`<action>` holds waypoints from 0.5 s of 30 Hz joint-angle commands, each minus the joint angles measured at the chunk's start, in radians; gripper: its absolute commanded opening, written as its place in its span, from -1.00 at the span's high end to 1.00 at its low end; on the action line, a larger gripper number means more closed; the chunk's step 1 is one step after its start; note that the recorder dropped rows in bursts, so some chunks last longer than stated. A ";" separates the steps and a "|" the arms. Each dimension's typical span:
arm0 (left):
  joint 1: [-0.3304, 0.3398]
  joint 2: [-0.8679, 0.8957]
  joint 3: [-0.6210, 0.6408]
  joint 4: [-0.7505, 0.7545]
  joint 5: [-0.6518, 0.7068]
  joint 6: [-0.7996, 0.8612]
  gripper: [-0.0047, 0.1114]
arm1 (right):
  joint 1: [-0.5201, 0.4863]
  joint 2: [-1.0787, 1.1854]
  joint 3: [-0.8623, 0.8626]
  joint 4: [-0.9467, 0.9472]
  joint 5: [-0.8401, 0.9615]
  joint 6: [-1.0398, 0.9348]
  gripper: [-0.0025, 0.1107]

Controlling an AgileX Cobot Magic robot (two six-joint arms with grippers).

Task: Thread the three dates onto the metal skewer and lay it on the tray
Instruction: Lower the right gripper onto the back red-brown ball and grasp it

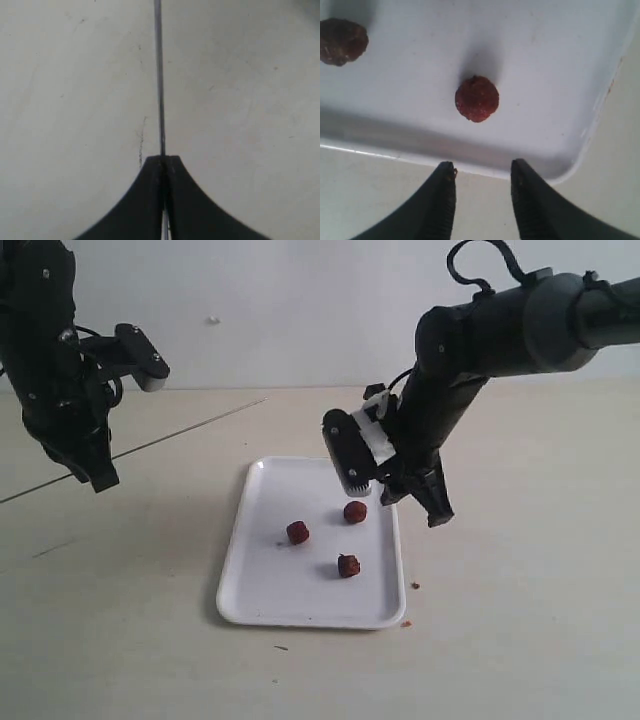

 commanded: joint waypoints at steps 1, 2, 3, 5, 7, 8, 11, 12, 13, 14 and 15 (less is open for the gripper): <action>0.001 -0.007 0.005 -0.009 -0.004 0.001 0.92 | 0.024 0.035 -0.020 -0.002 -0.087 -0.132 0.27; 0.001 -0.007 0.005 -0.009 -0.004 0.001 0.92 | 0.033 0.051 -0.033 -0.001 -0.087 -0.134 0.27; 0.001 -0.007 0.005 -0.009 -0.004 0.001 0.92 | 0.052 0.073 -0.054 -0.004 -0.072 -0.134 0.27; 0.001 -0.007 0.005 -0.009 -0.004 0.005 0.92 | 0.079 0.106 -0.097 -0.015 -0.029 -0.134 0.27; 0.001 -0.007 0.005 -0.009 -0.004 0.007 0.92 | 0.089 0.122 -0.128 -0.050 0.000 -0.111 0.27; 0.001 -0.007 0.005 -0.009 -0.004 0.007 0.92 | 0.089 0.122 -0.133 -0.062 0.000 -0.100 0.27; 0.001 -0.007 0.005 -0.003 -0.004 0.008 0.92 | 0.089 0.115 -0.138 -0.153 0.020 -0.066 0.26; 0.001 -0.007 0.005 -0.002 -0.004 0.008 0.92 | 0.089 0.112 -0.138 -0.163 0.034 -0.062 0.26; 0.001 -0.007 0.005 0.000 -0.004 0.008 0.92 | 0.089 0.109 -0.138 -0.163 0.042 -0.062 0.26; 0.001 -0.007 0.005 0.000 -0.004 0.008 0.92 | 0.089 0.108 -0.138 -0.163 0.052 -0.062 0.26; 0.001 -0.007 0.005 0.000 -0.004 0.008 0.92 | 0.089 0.105 -0.138 -0.165 0.063 -0.062 0.26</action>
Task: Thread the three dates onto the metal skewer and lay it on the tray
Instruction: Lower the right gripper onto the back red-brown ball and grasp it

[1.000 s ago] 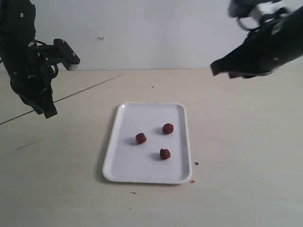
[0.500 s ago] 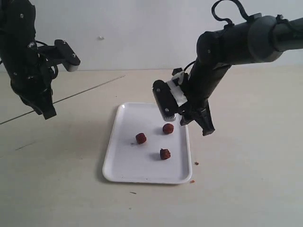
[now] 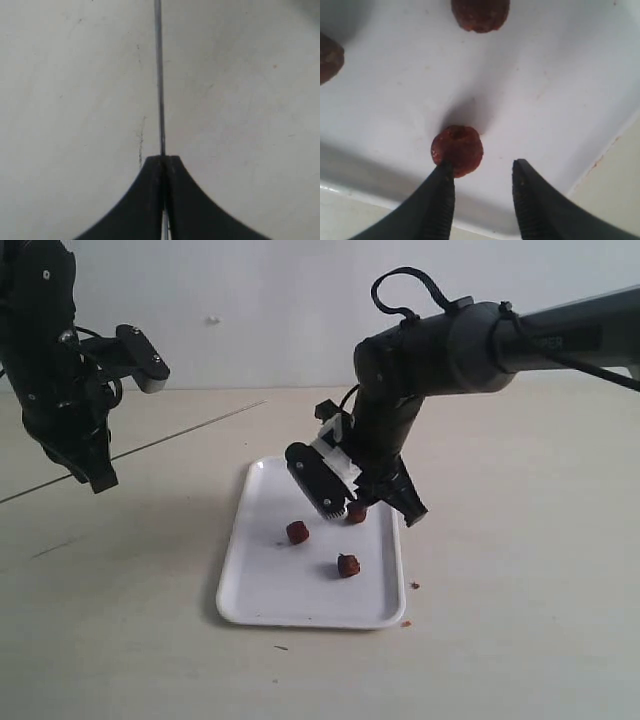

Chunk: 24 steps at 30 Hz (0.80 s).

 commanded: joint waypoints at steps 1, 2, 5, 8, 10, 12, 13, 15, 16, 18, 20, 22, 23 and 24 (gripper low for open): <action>0.001 -0.007 0.002 0.000 -0.007 0.000 0.92 | -0.001 -0.021 -0.007 -0.014 0.043 0.005 0.26; 0.001 -0.007 0.002 0.000 -0.007 0.000 0.92 | -0.001 -0.025 -0.007 -0.014 0.048 0.005 0.26; 0.001 -0.007 0.002 0.000 -0.009 0.000 0.92 | -0.001 -0.029 -0.007 -0.014 0.057 -0.002 0.26; 0.001 -0.007 0.002 0.000 -0.015 0.000 0.92 | -0.001 -0.016 -0.007 -0.011 0.054 -0.020 0.26; 0.001 -0.007 0.002 0.000 -0.015 0.000 0.92 | -0.001 -0.003 -0.007 -0.011 0.049 -0.032 0.19; 0.001 -0.007 0.002 0.000 -0.017 0.000 0.92 | -0.001 0.011 -0.007 -0.011 0.031 -0.039 0.10; 0.001 -0.007 0.002 0.000 -0.017 0.000 0.92 | -0.001 0.013 -0.007 -0.011 0.012 -0.039 0.07; 0.001 -0.007 0.002 0.000 -0.017 0.000 0.92 | -0.001 0.014 -0.007 -0.008 -0.016 -0.039 0.07; 0.001 -0.007 0.002 0.000 -0.017 0.000 0.92 | -0.001 0.014 -0.007 -0.003 -0.026 -0.039 0.07; 0.001 -0.007 0.002 0.000 -0.018 0.000 0.92 | -0.001 0.014 -0.007 -0.003 -0.033 -0.039 0.07; 0.001 -0.007 0.002 0.000 -0.023 0.000 0.92 | -0.001 0.014 -0.007 -0.003 -0.033 -0.039 0.07; 0.001 -0.007 0.002 0.000 -0.026 0.000 0.92 | -0.001 0.014 -0.007 -0.003 -0.033 -0.039 0.07; 0.001 -0.007 0.002 0.000 -0.029 0.000 0.92 | -0.001 0.014 -0.007 -0.003 -0.033 -0.039 0.07; 0.001 -0.007 0.002 0.000 -0.029 0.000 0.92 | -0.001 0.014 -0.007 -0.003 -0.031 -0.044 0.07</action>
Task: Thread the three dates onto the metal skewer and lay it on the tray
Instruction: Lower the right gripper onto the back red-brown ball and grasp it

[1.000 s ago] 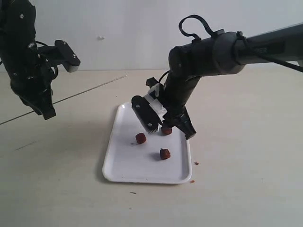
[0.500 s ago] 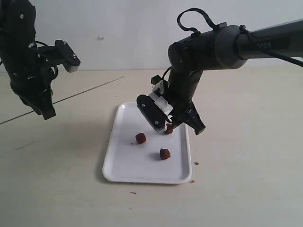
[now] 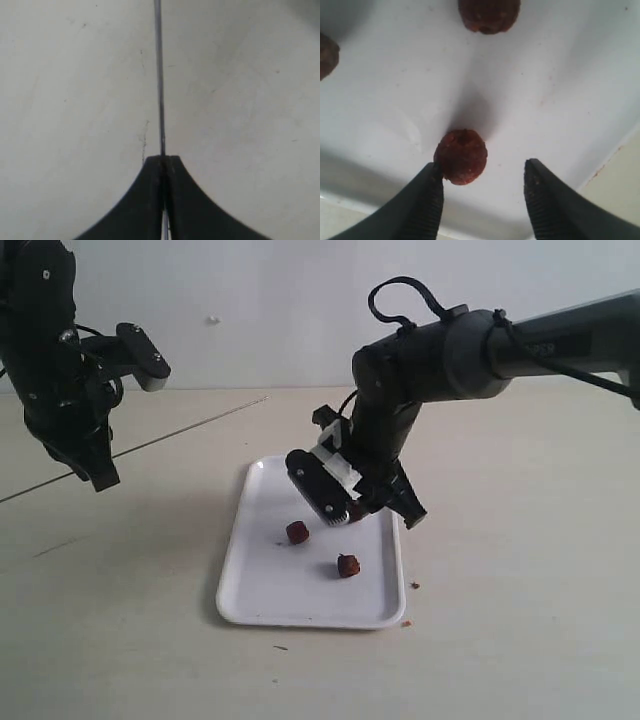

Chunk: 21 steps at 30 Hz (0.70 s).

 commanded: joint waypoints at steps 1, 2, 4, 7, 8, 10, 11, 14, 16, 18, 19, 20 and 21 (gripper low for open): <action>0.001 -0.007 0.002 0.000 -0.013 0.000 0.92 | -0.001 -0.002 -0.007 0.002 -0.003 -0.016 0.07; 0.001 -0.007 0.002 0.000 -0.013 0.000 0.92 | -0.001 -0.002 -0.007 0.002 -0.001 -0.016 0.07; 0.001 -0.007 0.002 0.000 -0.013 0.000 0.92 | -0.001 -0.002 -0.007 0.002 0.009 -0.016 0.07; 0.001 -0.007 0.002 0.000 -0.013 0.000 0.92 | -0.001 0.005 -0.007 0.002 0.044 -0.016 0.07; 0.001 -0.007 0.002 0.000 -0.015 0.000 0.92 | -0.001 0.007 -0.007 0.002 0.048 -0.016 0.07; 0.001 -0.007 0.002 0.000 -0.015 0.000 0.92 | -0.001 0.016 -0.007 0.002 0.053 -0.016 0.07; 0.001 -0.007 0.002 0.000 -0.015 0.000 0.92 | -0.001 0.021 -0.007 0.002 0.053 -0.016 0.07; 0.001 -0.007 0.002 0.000 -0.017 0.000 0.92 | 0.000 0.037 -0.007 0.002 0.048 -0.016 0.07; 0.001 -0.007 0.002 0.000 -0.017 0.000 0.92 | 0.000 0.046 -0.007 -0.001 0.045 -0.016 0.09; 0.001 -0.007 0.002 0.000 -0.017 0.000 0.92 | 0.000 0.054 -0.007 -0.001 0.043 -0.016 0.13; 0.001 -0.007 0.002 0.000 -0.017 0.000 0.92 | 0.000 0.056 -0.007 -0.003 0.039 -0.016 0.15; 0.001 -0.007 0.002 0.000 -0.017 0.000 0.92 | 0.000 0.058 -0.007 -0.003 0.037 -0.016 0.16; 0.001 -0.007 0.002 0.000 -0.017 0.000 0.92 | 0.000 0.061 -0.007 -0.003 0.037 -0.016 0.18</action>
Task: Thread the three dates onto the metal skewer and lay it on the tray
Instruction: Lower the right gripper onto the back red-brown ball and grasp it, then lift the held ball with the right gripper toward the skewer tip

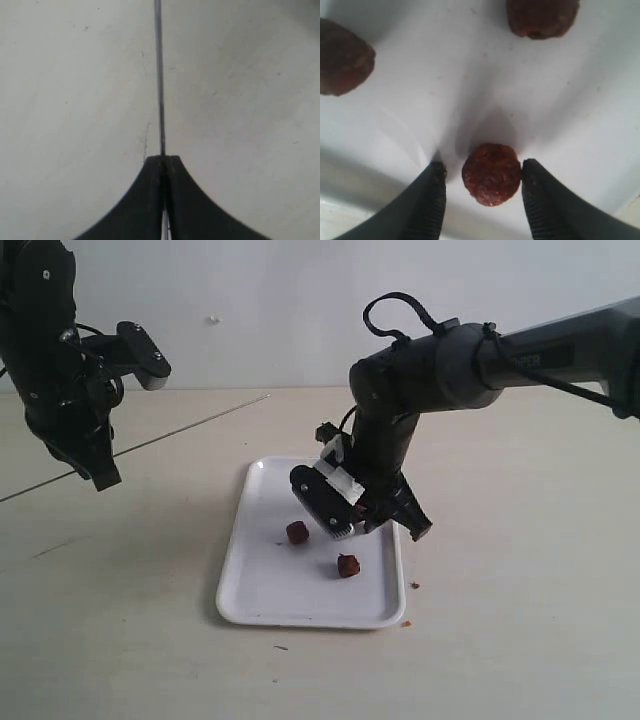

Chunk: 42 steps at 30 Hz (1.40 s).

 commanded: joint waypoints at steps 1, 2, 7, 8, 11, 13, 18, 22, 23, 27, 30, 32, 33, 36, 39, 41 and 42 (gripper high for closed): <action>0.001 -0.007 0.002 0.000 -0.011 0.000 0.92 | 0.000 0.025 -0.004 -0.003 -0.007 -0.007 0.20; 0.001 -0.007 0.002 0.000 -0.011 0.000 0.92 | 0.000 0.026 -0.004 -0.003 -0.007 -0.007 0.22; 0.001 -0.007 0.002 0.000 -0.011 0.000 0.92 | 0.000 0.026 -0.004 -0.003 -0.009 -0.007 0.34; 0.001 -0.007 0.002 0.000 -0.011 0.000 0.92 | 0.000 0.026 -0.004 -0.001 -0.009 -0.001 0.36; 0.001 -0.007 0.002 0.000 -0.012 -0.004 0.92 | 0.000 0.026 -0.004 -0.001 -0.025 0.053 0.37; 0.001 -0.007 0.002 0.000 -0.012 -0.006 0.92 | 0.000 0.024 -0.004 -0.001 -0.034 0.070 0.37; 0.001 -0.007 0.002 -0.020 -0.004 -0.027 0.92 | 0.000 0.009 -0.004 -0.001 -0.034 0.135 0.37; 0.001 0.007 0.002 -0.049 0.023 -0.012 0.92 | 0.000 -0.024 -0.004 -0.010 -0.034 0.176 0.37; 0.001 0.013 0.002 -0.049 0.026 -0.005 0.92 | 0.000 -0.032 -0.004 -0.010 -0.030 0.176 0.37; 0.001 0.057 0.002 -0.049 0.027 0.005 0.92 | 0.000 -0.065 -0.004 -0.010 -0.029 0.222 0.37; 0.001 0.080 0.002 -0.049 0.018 0.052 0.92 | 0.000 -0.086 -0.004 -0.010 -0.033 0.294 0.39; 0.001 0.089 0.002 -0.043 0.004 0.057 0.92 | 0.000 -0.097 -0.004 -0.010 -0.031 0.367 0.39; 0.001 0.090 0.002 -0.043 -0.013 0.057 0.92 | 0.000 -0.103 -0.004 -0.010 -0.031 0.420 0.39; -0.001 0.092 0.002 -0.047 -0.057 0.035 0.92 | 0.000 -0.106 -0.004 -0.010 -0.031 0.618 0.41; -0.003 0.092 0.002 -0.072 -0.076 -0.019 0.92 | -0.005 -0.106 -0.004 -0.010 -0.047 0.847 0.44; -0.003 0.092 0.002 -0.114 -0.076 -0.030 0.92 | -0.013 -0.106 -0.006 -0.010 -0.087 1.040 0.44; -0.003 0.092 0.002 -0.132 -0.078 -0.030 0.92 | -0.020 -0.106 -0.017 -0.010 -0.099 1.142 0.44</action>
